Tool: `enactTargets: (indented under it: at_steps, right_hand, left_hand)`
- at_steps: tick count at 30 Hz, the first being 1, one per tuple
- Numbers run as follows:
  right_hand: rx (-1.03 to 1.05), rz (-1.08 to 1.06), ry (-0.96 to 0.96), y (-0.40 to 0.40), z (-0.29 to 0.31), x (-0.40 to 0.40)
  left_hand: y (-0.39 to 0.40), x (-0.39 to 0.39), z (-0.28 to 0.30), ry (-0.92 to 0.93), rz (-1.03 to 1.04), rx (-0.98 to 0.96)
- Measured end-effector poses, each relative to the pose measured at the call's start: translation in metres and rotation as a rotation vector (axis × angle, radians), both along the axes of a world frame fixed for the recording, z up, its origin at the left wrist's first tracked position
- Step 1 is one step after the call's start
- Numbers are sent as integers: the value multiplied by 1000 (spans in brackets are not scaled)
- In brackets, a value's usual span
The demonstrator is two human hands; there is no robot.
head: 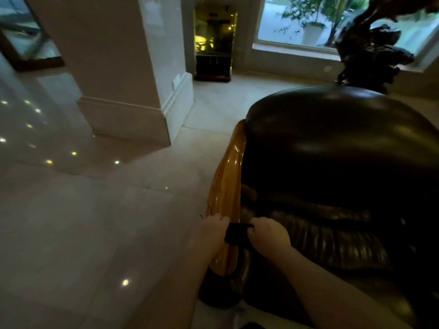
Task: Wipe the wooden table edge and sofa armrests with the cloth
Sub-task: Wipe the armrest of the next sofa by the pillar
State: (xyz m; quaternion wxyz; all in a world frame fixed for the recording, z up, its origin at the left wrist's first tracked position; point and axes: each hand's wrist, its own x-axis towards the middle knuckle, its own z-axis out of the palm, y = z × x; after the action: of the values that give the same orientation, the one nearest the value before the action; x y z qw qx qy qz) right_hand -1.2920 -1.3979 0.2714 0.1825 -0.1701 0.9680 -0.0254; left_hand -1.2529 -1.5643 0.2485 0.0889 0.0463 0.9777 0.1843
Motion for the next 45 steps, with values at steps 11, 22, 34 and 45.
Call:
enactTargets:
  at_steps: [11, 22, 34, 45]
  right_hand:
    - [-205, -334, -193, -1, -65, -23]
    - [-318, -391, -171, -23, -150, -101]
    - [-460, -542, 422, -59, -214, -216]
    - [-403, -511, 481, -89, -252, -202]
  left_hand:
    - [-5, -44, -56, -196, 44, 160]
    - [-17, -126, -115, -213, 174, 181]
    - [-20, -254, -176, 261, 266, 126]
    - [-4, -244, -220, 324, 230, -117]
